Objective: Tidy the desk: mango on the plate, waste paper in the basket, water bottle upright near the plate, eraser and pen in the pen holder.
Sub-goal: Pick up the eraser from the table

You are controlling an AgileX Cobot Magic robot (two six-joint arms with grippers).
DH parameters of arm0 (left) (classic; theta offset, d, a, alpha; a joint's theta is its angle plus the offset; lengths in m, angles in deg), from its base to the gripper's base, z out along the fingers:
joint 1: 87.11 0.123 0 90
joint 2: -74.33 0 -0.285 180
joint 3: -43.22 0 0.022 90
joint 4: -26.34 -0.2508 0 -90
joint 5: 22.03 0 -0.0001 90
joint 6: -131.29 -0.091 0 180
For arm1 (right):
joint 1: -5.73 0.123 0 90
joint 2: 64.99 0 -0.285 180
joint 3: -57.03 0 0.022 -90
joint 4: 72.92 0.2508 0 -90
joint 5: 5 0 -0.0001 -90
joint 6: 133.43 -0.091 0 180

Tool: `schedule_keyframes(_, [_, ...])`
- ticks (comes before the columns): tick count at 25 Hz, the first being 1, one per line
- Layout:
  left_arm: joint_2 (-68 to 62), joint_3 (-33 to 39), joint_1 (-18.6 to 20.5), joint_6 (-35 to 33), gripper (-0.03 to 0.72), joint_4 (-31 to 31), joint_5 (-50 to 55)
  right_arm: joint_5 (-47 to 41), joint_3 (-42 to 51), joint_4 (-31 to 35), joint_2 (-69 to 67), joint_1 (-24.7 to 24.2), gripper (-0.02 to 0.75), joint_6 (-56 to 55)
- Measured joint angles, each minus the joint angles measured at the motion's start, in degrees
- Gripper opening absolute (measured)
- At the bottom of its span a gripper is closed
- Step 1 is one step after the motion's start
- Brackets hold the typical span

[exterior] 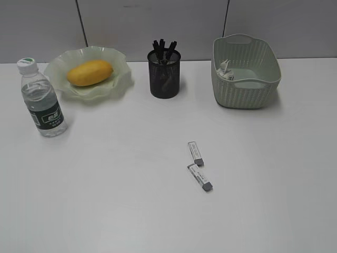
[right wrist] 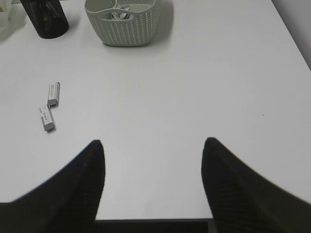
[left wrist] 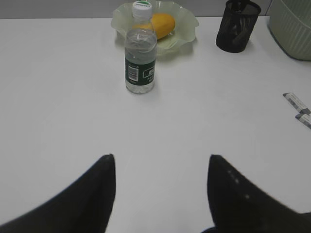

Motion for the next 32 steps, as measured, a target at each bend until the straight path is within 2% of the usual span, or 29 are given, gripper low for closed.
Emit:
schedule_keyframes(9, [0.0, 0.0, 0.0, 0.0, 0.456, 0.0, 0.0, 0.0, 0.0, -0.4, -0.1, 0.0, 0.498, 0.0])
schedule_keyframes(12, [0.0, 0.0, 0.0, 0.0, 0.456, 0.0, 0.0, 0.0, -0.1, -0.3, -4.1, 0.0, 0.498, 2.1])
schedule_keyframes(18, [0.0, 0.0, 0.0, 0.0, 0.456, 0.0, 0.0, 3.9, -4.7, 0.3, -27.3, 0.0, 0.498, 4.3])
schedule_keyframes(28, [0.0, 0.0, 0.0, 0.0, 0.455, 0.0, 0.0, 1.2, -24.6, 5.9, -68.8, 0.2, 0.498, 6.9])
schedule_keyframes(32, [0.0, 0.0, 0.0, 0.0, 0.455, 0.0, 0.0, -0.5, -33.1, 4.4, -80.8, 4.3, 0.49, 7.2])
